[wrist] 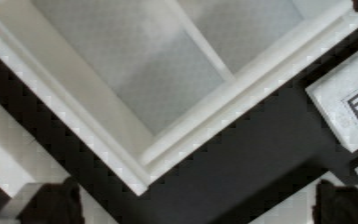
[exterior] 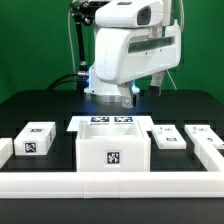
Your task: Assemble cabinet
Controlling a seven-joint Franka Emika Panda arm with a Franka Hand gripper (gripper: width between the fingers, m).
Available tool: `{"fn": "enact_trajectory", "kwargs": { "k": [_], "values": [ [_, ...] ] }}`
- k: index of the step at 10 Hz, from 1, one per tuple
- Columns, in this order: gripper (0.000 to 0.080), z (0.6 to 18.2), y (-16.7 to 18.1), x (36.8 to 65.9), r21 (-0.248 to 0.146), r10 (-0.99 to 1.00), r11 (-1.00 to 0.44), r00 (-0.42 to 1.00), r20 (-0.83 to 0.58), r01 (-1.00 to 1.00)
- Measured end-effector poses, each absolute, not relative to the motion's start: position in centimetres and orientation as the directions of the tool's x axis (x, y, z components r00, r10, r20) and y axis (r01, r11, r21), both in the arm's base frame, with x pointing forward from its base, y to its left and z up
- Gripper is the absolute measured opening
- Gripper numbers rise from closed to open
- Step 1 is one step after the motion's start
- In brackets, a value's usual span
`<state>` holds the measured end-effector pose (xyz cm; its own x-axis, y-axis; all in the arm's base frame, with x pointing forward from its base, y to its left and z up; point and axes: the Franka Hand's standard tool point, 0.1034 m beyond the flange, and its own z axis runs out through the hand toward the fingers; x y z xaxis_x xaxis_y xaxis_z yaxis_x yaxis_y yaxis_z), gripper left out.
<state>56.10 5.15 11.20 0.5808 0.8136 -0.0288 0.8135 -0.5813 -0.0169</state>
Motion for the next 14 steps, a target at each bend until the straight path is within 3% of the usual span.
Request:
{"fn": "enact_trajectory", "kwargs": {
  "k": [7,11,14],
  "values": [
    [0.065,11.1,5.1,56.0,-0.019,0.814,-0.581,0.58,-0.03,0.814],
    [0.065,8.8,4.6,50.1,-0.049,0.838,-0.546,0.544,-0.054,0.836],
    [0.065,8.4,4.7,49.7,-0.047,0.848,-0.53,0.528,-0.047,0.847]
  ]
}}
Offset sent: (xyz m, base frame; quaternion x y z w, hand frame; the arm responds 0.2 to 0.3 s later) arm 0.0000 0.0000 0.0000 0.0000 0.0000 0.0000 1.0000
